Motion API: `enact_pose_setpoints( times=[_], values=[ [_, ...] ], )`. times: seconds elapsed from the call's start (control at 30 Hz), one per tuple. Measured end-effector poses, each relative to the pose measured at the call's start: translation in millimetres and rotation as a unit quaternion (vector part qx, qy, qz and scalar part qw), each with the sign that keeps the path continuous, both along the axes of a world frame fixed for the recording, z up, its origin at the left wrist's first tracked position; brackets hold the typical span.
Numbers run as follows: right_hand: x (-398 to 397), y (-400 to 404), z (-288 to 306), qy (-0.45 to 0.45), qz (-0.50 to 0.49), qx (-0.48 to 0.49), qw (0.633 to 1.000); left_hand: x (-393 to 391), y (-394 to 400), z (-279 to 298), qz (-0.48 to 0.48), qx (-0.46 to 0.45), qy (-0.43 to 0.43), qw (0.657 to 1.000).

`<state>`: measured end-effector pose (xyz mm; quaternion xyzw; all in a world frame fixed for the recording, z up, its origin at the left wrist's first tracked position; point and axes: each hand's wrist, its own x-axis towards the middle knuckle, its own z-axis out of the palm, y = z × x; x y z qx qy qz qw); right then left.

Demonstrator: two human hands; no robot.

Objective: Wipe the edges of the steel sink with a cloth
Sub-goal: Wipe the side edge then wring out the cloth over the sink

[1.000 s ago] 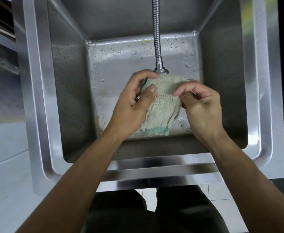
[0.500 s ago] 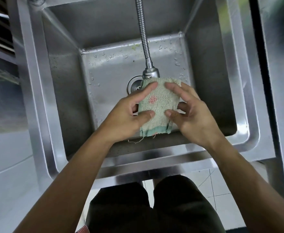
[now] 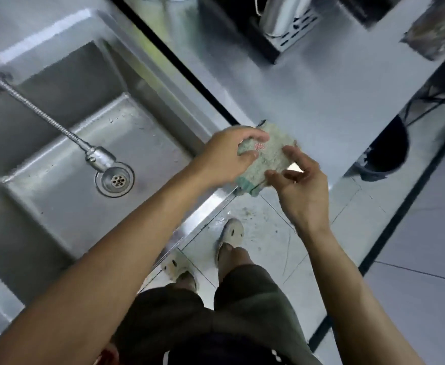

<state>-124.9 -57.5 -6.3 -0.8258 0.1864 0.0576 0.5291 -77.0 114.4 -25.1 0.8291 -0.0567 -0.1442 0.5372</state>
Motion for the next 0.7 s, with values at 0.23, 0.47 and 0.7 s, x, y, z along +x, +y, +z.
enact_pose_setpoints(
  times=[0.23, 0.47, 0.7],
  values=[
    [24, -89, -11, 0.086, -0.051, -0.023, 0.995, 87, -115, -2, -0.237, 0.189, -0.144, 0.942],
    [69, -148, -37, -0.066, 0.201, -0.315, 0.925, 72, -147, -45, -0.051, 0.269, -0.110, 0.955],
    [103, -202, -99, -0.207, 0.540, -0.287, 0.763, 16, -179, -84, 0.061, 0.304, -0.135, 0.941]
  ],
)
